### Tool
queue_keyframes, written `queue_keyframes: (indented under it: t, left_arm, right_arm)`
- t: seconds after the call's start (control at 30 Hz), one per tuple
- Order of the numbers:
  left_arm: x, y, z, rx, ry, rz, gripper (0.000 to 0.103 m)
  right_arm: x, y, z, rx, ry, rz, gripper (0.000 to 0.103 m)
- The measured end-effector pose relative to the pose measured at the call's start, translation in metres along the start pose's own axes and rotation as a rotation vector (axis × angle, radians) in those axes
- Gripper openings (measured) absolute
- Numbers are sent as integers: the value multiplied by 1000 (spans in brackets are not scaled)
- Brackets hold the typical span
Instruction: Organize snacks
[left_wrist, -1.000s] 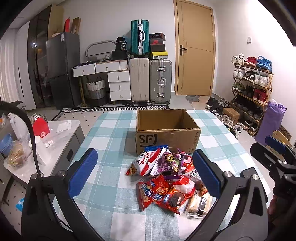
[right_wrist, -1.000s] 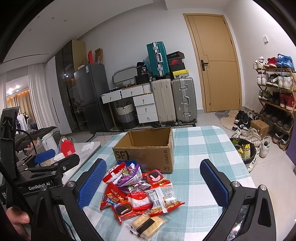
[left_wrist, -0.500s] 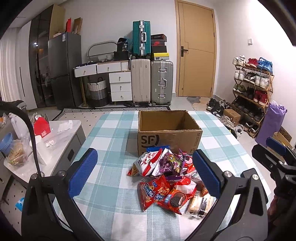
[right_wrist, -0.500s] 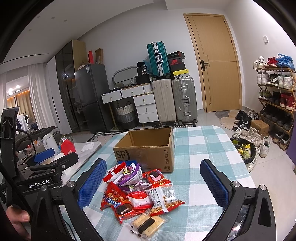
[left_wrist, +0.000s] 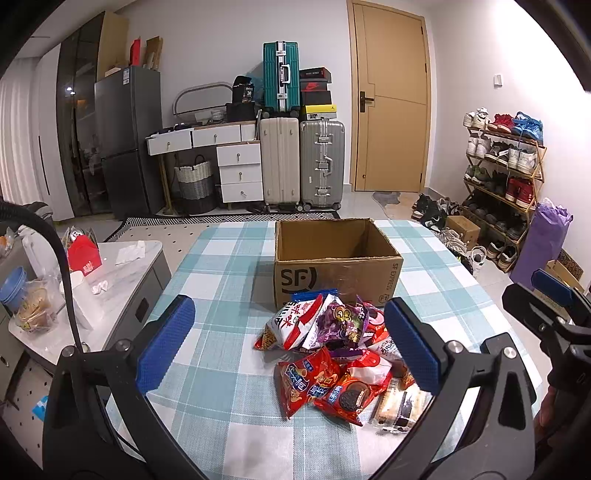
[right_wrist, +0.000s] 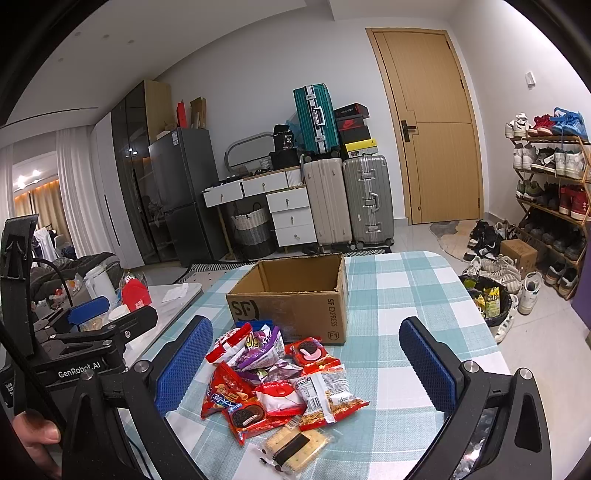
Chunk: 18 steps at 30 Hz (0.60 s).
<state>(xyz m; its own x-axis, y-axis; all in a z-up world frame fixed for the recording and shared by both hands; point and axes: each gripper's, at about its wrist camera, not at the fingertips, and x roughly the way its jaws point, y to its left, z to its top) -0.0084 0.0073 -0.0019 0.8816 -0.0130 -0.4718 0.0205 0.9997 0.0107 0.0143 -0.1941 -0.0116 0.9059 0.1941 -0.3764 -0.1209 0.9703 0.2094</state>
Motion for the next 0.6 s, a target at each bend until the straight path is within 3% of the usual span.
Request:
queue_keyframes:
  t: [0.6]
  left_arm:
    - [0, -1, -1, 1, 0, 2, 102]
  right_arm:
    - [0, 0, 0, -1, 0, 0, 103]
